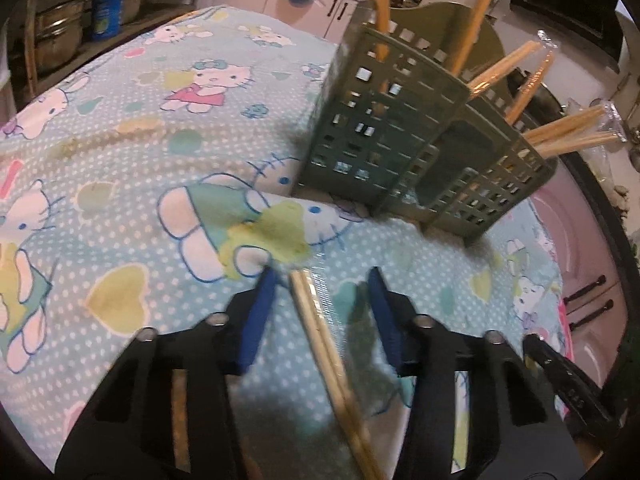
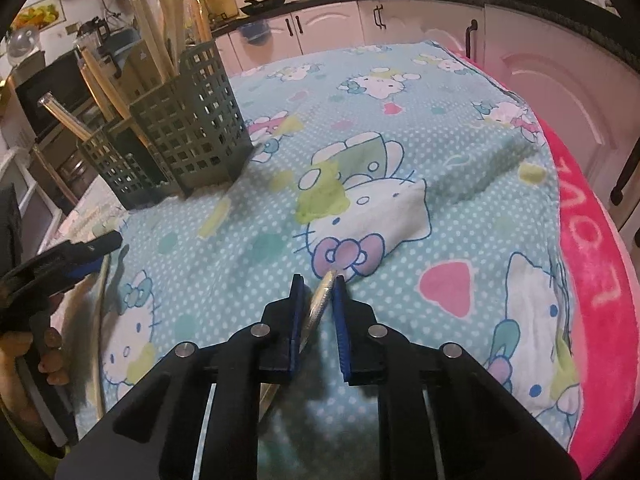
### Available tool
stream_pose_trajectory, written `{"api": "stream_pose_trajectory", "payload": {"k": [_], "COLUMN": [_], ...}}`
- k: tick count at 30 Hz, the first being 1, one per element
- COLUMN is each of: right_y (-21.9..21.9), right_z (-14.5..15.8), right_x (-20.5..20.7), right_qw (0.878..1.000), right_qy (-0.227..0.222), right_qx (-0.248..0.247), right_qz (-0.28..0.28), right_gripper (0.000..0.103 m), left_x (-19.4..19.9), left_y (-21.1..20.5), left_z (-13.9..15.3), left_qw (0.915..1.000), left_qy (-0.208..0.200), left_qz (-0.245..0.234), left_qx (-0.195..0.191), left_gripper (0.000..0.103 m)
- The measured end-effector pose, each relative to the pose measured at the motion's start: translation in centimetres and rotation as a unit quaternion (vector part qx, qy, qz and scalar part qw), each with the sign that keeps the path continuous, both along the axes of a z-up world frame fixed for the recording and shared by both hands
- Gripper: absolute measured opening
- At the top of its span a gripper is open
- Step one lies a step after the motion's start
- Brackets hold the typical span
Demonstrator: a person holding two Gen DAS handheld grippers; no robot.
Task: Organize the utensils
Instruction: 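Close the left tool on a wrapped chopstick while the right tool grasps another, then lift both held chopsticks and carry them above the green caddy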
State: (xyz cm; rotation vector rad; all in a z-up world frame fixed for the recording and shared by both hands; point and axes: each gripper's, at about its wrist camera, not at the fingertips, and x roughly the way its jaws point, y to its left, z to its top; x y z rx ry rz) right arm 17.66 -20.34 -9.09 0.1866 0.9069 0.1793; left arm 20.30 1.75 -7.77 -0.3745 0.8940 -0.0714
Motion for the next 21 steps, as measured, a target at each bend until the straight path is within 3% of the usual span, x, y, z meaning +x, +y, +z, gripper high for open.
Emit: {"api": "stream_pose_trajectory", "payload": {"k": [2, 5, 11, 21], "right_y": [0.1, 0.5, 1.7, 4.7], "right_z": [0.3, 0.9, 2.9, 6.7], "right_x": [-0.1, -0.4, -1.1, -2.7], "right_qw": [1.0, 1.0, 0.998, 0.993], "right_qy": [-0.004, -0.013, -0.035, -0.079], "right_qx": [0.009, 0.019, 0.032, 0.039], "right_qz": [0.003, 0.012, 0.037, 0.082], "right_gripper": [0.013, 0.012, 0.01, 0.007], "left_x": [-0.2, -0.3, -1.4, -4.7], "left_y": [0.4, 1.0, 1.3, 0.7], "left_z": [-0.1, -0.2, 0.8, 6.2], "left_qw": [1.0, 0.9999, 0.9991, 0.9951], "left_qy": [0.002, 0.004, -0.008, -0.085], "left_qz": [0.005, 0.008, -0.003, -0.033], "left_qx": [0.001, -0.01, -0.042, -0.037], "left_gripper": [0.019, 0.012, 0.009, 0.005]}}
